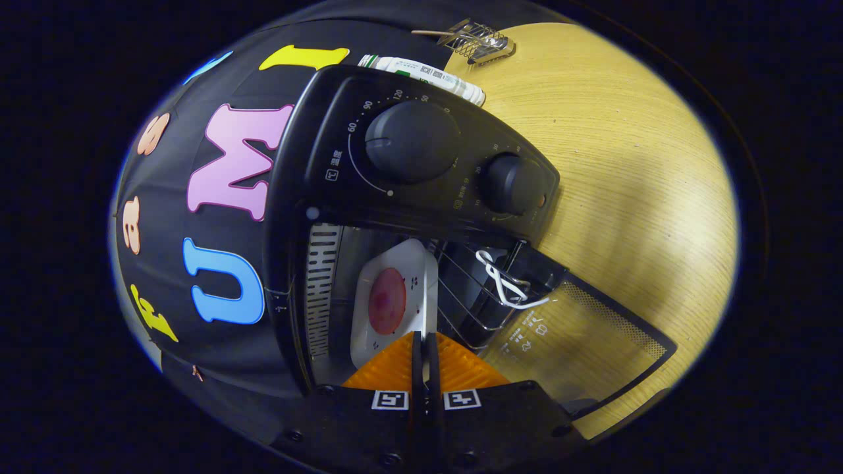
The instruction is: Open the toaster oven, put the food inside, and close the toaster oven door.
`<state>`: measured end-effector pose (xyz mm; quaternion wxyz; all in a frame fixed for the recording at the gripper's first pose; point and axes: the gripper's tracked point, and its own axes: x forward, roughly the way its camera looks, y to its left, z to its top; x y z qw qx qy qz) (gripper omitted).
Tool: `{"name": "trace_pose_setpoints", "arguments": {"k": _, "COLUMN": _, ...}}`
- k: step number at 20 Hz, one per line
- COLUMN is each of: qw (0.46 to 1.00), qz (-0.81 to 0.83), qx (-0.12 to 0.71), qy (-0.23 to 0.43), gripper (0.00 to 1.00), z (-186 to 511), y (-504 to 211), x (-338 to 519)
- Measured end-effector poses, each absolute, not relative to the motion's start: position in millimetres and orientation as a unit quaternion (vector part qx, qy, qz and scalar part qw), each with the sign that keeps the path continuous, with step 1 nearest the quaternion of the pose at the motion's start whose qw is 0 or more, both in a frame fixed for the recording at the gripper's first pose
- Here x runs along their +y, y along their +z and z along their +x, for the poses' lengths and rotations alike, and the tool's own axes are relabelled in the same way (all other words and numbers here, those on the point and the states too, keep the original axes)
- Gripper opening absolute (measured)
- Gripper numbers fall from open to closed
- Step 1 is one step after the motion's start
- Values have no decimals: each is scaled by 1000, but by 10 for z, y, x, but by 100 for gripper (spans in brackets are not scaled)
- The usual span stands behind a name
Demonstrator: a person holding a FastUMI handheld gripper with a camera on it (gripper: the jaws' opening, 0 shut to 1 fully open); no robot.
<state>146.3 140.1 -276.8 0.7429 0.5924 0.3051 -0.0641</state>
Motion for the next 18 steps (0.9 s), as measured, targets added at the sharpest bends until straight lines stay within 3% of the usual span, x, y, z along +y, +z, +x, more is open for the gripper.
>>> {"name": "trace_pose_setpoints", "arguments": {"k": 5, "qw": 756, "qz": 581, "qx": 294, "qy": -70, "gripper": 6, "z": 1522, "y": -2779, "x": 1410}}
{"name": "trace_pose_setpoints", "arguments": {"k": 8, "qw": 755, "qz": 583, "qx": 296, "qy": -48, "gripper": 12, "z": 1460, "y": -2711, "x": 1449}}
{"name": "trace_pose_setpoints", "arguments": {"k": 9, "qw": 755, "qz": 581, "qx": 300, "qy": -37, "gripper": 18, "z": 1424, "y": -2674, "x": 1479}}
{"name": "trace_pose_setpoints", "arguments": {"k": 10, "qw": 757, "qz": 575, "qx": 309, "qy": -22, "gripper": 32, "z": 1357, "y": -2636, "x": 1522}}
{"name": "trace_pose_setpoints", "arguments": {"k": 13, "qw": 778, "qz": 539, "qx": 324, "qy": 9, "gripper": 97, "z": 1099, "y": -2507, "x": 1560}}
{"name": "trace_pose_setpoints", "arguments": {"k": 18, "qw": 830, "qz": 418, "qx": 365, "qy": 54, "gripper": 98, "z": 533, "y": -2422, "x": 1578}}
